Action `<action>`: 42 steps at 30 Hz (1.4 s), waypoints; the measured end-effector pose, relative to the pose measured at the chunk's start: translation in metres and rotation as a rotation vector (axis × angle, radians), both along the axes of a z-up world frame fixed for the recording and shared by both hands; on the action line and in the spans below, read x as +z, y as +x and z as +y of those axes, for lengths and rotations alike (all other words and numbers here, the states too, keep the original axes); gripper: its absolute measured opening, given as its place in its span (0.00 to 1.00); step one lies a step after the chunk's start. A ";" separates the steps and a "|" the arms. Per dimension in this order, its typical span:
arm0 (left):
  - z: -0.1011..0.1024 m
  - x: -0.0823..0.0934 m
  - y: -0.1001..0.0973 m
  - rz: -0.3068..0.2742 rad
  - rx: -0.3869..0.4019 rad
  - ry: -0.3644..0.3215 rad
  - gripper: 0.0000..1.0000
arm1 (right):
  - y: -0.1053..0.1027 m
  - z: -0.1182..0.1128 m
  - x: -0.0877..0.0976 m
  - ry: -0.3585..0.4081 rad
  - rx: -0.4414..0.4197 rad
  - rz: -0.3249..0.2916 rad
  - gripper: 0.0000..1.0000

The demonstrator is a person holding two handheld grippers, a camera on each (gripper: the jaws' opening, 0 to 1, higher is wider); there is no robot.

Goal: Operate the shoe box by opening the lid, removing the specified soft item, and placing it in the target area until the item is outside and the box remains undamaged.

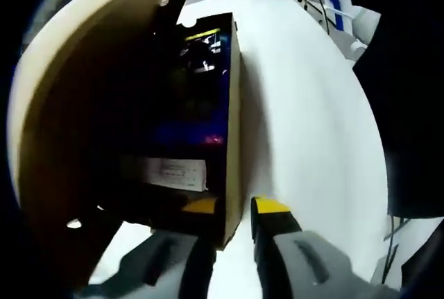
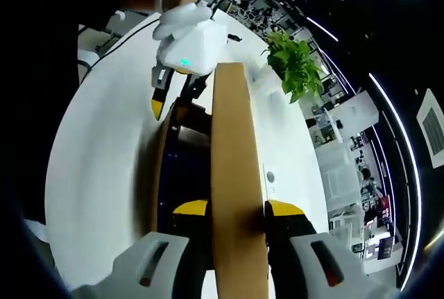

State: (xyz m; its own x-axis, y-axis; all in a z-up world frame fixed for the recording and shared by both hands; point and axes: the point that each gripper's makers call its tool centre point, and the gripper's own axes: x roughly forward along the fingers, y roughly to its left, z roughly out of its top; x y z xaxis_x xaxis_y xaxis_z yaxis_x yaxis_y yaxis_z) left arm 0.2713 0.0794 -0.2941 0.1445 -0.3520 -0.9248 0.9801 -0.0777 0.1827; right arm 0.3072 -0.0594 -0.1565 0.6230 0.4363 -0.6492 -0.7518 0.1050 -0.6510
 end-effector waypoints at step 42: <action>-0.001 -0.007 0.001 0.033 -0.058 0.019 0.03 | 0.001 -0.002 0.000 -0.055 -0.072 0.024 0.30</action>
State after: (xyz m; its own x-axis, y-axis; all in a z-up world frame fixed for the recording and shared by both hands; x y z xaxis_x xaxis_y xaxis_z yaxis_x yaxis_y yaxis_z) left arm 0.2721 0.0780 -0.3010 0.0937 -0.3414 -0.9352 0.9793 -0.1378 0.1484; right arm 0.3081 -0.0611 -0.1566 0.6357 0.3539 -0.6860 -0.7589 0.1242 -0.6393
